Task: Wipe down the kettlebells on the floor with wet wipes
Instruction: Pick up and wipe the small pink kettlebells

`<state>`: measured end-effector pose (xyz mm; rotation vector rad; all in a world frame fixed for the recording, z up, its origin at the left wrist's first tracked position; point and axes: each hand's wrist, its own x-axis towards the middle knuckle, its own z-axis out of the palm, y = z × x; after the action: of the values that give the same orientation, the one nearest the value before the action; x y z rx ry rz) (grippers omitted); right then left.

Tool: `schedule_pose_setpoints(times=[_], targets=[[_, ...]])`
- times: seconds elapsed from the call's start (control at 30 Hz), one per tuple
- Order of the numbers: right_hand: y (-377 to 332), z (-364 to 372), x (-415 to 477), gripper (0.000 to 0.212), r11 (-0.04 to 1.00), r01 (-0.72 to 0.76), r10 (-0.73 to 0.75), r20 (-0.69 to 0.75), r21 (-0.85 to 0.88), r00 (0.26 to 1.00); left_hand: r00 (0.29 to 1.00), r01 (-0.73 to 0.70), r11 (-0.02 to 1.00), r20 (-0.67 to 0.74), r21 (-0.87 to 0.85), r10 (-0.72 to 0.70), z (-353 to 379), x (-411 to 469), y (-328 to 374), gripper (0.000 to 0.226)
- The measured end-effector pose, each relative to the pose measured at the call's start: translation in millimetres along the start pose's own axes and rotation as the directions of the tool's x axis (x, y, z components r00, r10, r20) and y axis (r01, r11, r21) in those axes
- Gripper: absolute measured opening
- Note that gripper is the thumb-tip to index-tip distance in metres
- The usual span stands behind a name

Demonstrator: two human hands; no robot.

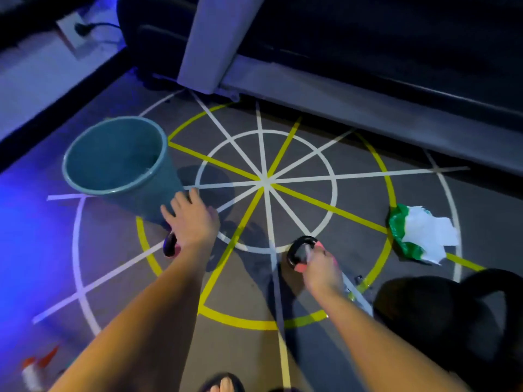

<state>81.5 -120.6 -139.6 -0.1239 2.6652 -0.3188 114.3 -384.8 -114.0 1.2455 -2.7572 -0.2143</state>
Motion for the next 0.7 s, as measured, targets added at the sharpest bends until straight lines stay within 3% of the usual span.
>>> schedule_pose_setpoints(times=[0.1,0.2,0.37,0.47,0.57,0.63,0.7], targets=[[30,10,14,0.037,0.997,-0.033,0.037,0.062,-0.076,0.997,0.967,-0.232,0.972,0.104,-0.024,0.233,12,-20,30,0.036],[43,10,17,0.037,0.963,0.081,-0.057,0.100,-0.259,0.993,0.844,-0.353,0.919,0.364,-0.179,0.395,38,-53,65,0.033],[69,7,5,0.041,0.898,0.142,-0.118,0.081,-0.417,0.990,0.686,-0.244,0.952,0.661,-0.187,0.305,61,-105,122,0.045],[88,7,-5,0.041,0.867,0.179,-0.183,0.036,-0.466,0.982,0.665,-0.163,0.967,0.703,-0.194,0.253,69,-109,140,0.044],[99,15,-3,0.075,0.852,0.259,-0.305,-0.029,-0.456,0.952,0.651,-0.157,0.969,0.718,-0.193,0.248,81,-103,144,0.047],[95,9,-5,0.086,0.847,0.348,-0.351,0.068,-0.402,0.934,0.636,-0.173,0.964,0.725,-0.202,0.266,85,-103,144,0.046],[94,13,-5,0.082,0.823,0.404,-0.375,0.152,-0.400,0.915,0.624,-0.154,0.961,0.731,-0.230,0.275,87,-104,144,0.043]])
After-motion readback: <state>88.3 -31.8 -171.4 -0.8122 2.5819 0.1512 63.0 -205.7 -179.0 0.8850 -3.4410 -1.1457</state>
